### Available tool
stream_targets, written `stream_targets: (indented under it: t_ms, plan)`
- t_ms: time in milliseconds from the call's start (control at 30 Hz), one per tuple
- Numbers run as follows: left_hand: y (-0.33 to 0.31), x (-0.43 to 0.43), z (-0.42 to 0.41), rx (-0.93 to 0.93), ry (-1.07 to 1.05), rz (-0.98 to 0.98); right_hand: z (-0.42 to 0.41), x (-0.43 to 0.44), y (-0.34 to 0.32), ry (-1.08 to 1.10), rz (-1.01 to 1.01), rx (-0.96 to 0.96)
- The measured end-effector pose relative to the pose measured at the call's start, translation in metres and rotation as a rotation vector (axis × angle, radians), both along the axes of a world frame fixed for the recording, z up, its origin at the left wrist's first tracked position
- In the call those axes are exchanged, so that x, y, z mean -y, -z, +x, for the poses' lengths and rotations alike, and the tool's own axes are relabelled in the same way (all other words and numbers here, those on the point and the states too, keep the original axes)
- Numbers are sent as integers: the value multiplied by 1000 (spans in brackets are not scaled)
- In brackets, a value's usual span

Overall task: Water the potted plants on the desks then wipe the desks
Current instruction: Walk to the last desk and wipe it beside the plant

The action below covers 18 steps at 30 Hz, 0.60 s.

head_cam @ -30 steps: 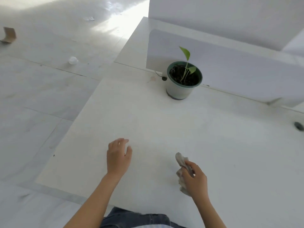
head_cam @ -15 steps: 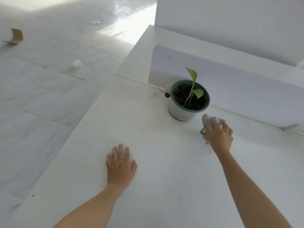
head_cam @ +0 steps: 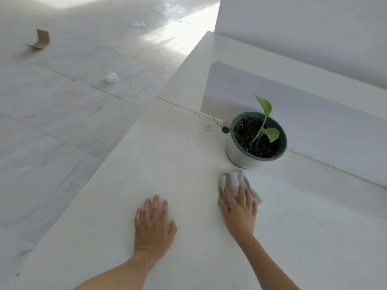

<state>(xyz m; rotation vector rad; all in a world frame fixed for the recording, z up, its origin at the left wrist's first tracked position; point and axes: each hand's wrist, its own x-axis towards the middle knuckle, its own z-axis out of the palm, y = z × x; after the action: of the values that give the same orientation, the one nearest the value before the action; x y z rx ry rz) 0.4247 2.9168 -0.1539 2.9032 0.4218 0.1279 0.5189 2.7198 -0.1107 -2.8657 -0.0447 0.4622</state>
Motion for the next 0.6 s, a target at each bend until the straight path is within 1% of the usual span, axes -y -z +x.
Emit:
stream_targets:
  t_ms: [100, 200, 267, 333, 400, 467, 533, 600]
  plan:
    - [2, 0, 0, 14, 1, 27, 5, -29, -2, -177, 36, -6]
    - [2, -1, 1, 17, 1, 41, 50, -47, 2, -242, -33, 21]
    - [4, 0, 0, 23, 0, 42, 80, -58, 2, -221, -53, 38]
    - [5, -1, 0, 25, -5, 42, 100, -70, 2, -153, -22, 1]
    - [6, -1, 0, 19, -7, 43, 108, -81, 3, -113, -17, -26]
    - [7, -1, 0, 5, -4, 41, 107, -85, 5, -103, -31, -9]
    - [7, -1, 0, -5, -4, 38, 97, -81, 6, -145, -44, 14]
    - [7, -1, 0, -13, -3, 35, 84, -70, 7, -231, -15, 36]
